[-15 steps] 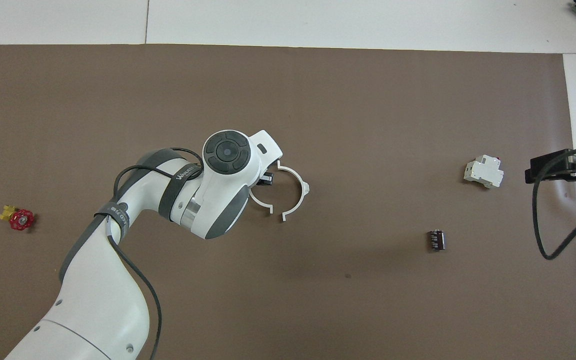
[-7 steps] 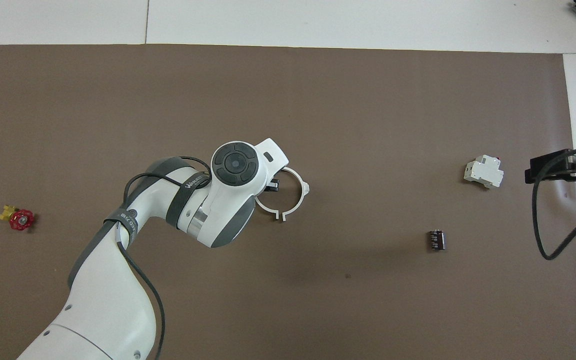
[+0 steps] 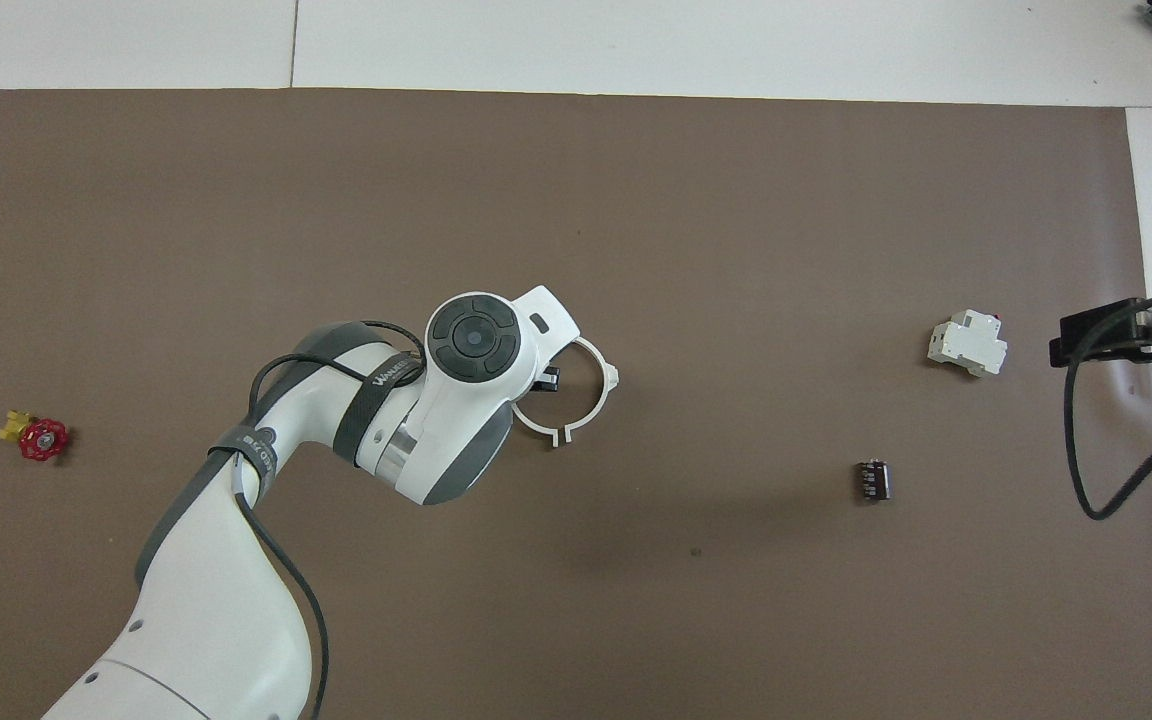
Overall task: Assemble drain pipe with both arms
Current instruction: 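Press the held half onto the placed half with the left gripper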
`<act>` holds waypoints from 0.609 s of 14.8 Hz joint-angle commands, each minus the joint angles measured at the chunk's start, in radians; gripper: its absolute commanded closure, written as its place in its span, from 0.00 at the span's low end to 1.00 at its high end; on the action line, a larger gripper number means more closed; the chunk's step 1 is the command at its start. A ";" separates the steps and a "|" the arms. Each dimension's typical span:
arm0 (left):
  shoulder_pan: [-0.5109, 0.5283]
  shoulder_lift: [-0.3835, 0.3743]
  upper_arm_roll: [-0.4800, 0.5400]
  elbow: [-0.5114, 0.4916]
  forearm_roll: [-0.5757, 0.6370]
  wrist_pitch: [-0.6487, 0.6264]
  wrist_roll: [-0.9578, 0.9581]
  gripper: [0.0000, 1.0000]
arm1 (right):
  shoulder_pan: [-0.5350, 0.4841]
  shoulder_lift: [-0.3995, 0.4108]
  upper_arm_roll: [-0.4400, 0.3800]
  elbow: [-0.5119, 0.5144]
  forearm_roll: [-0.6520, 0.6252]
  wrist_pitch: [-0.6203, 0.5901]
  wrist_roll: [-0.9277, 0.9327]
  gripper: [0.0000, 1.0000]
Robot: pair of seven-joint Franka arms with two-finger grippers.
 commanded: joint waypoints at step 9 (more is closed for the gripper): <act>-0.020 -0.031 0.015 -0.044 0.021 0.053 -0.053 1.00 | -0.003 -0.019 0.001 -0.015 0.021 -0.005 -0.002 0.00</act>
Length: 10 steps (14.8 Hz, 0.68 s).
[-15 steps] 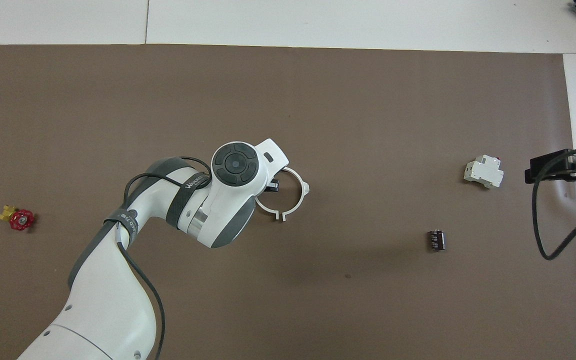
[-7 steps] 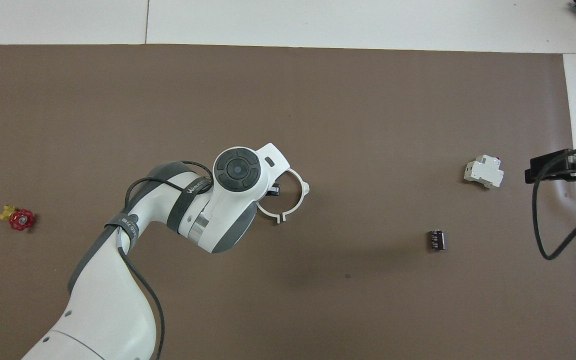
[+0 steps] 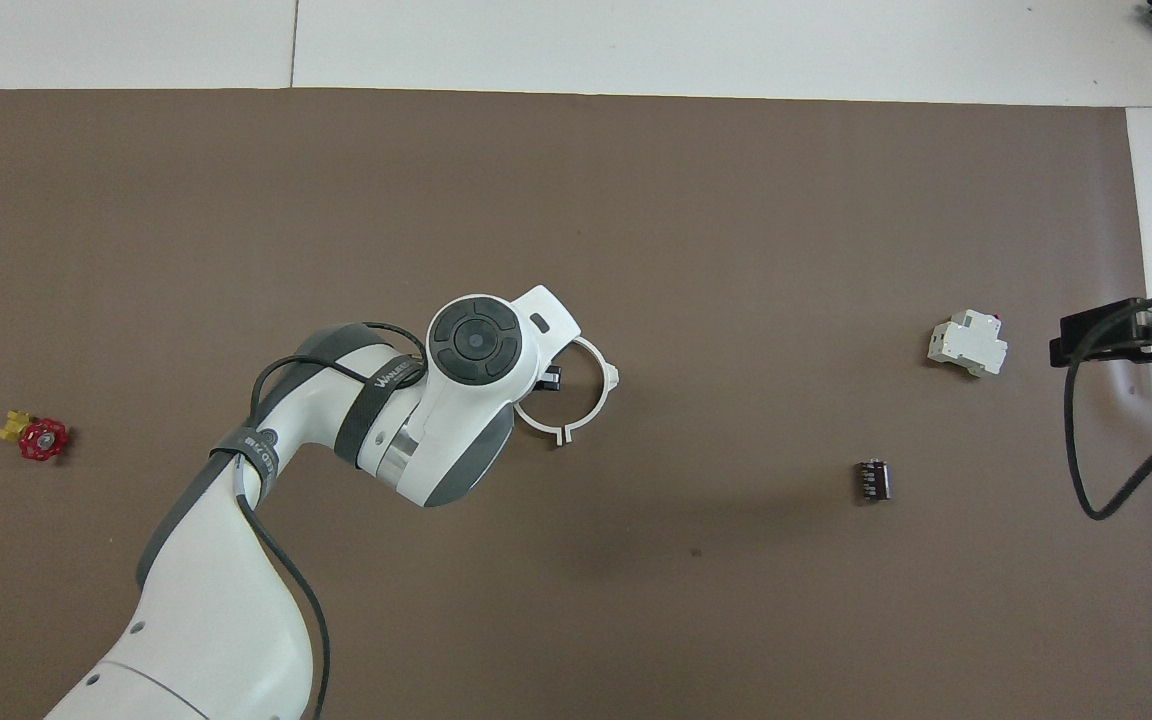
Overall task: Assemble drain pipe with both arms
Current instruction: 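Press the held half onto the placed half with the left gripper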
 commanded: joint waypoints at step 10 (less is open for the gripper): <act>-0.015 -0.032 0.015 -0.050 0.021 0.047 -0.025 1.00 | -0.003 -0.019 0.001 -0.015 0.021 -0.005 -0.002 0.00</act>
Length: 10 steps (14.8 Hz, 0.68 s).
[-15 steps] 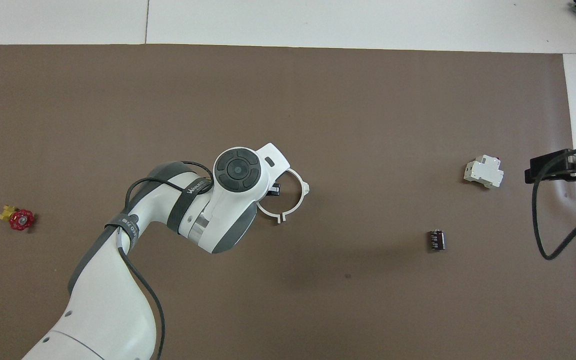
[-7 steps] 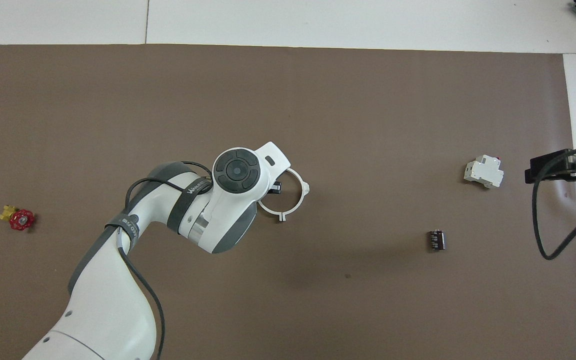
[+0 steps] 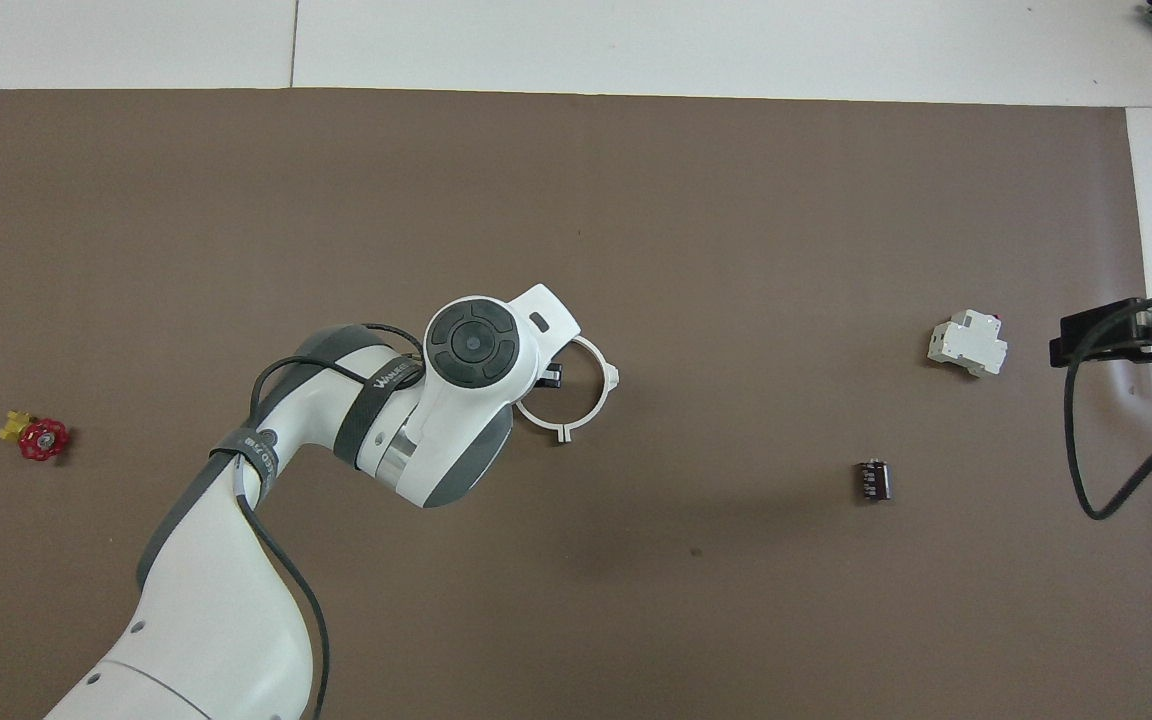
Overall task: Assemble drain pipe with both arms
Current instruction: 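Press the held half onto the placed half with the left gripper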
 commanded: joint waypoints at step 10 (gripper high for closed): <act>-0.017 -0.032 0.014 -0.047 0.021 0.027 -0.055 1.00 | -0.003 -0.019 0.001 -0.015 0.020 -0.005 -0.002 0.00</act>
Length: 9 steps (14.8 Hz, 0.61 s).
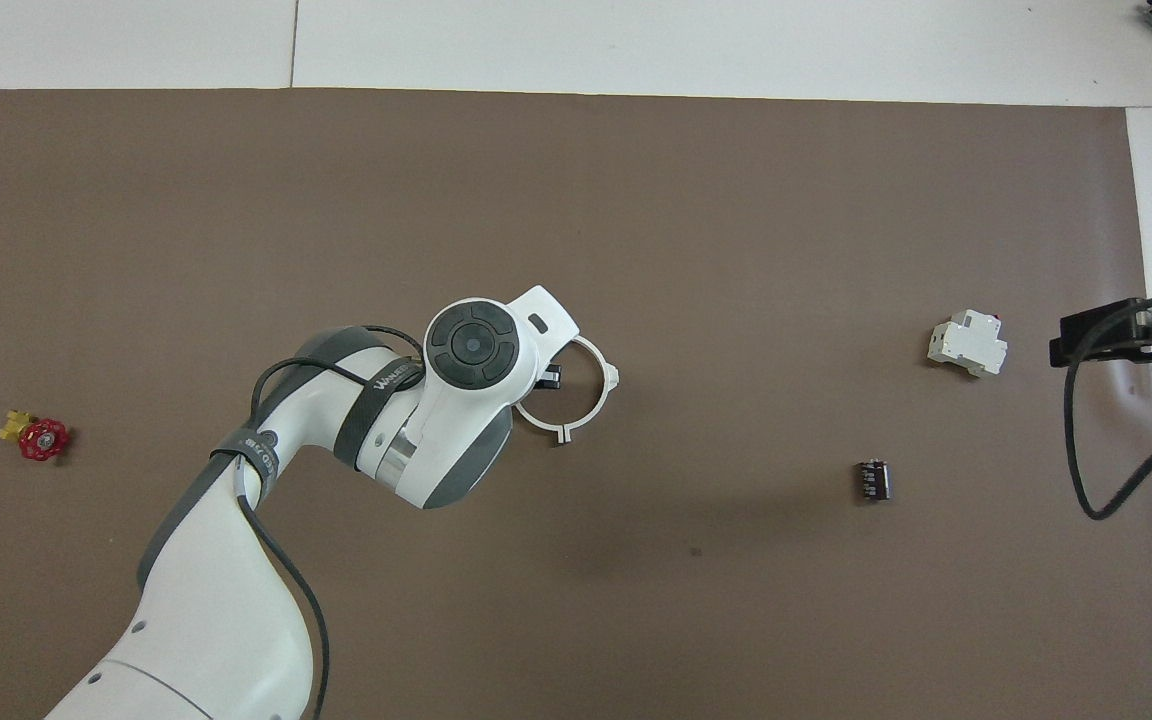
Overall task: Assemble drain pipe with both arms
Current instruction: 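Press the held half onto the placed half with the left gripper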
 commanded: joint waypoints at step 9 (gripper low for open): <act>-0.017 -0.031 0.014 -0.043 0.021 0.039 -0.034 1.00 | -0.003 -0.019 0.001 -0.015 0.020 -0.005 -0.002 0.00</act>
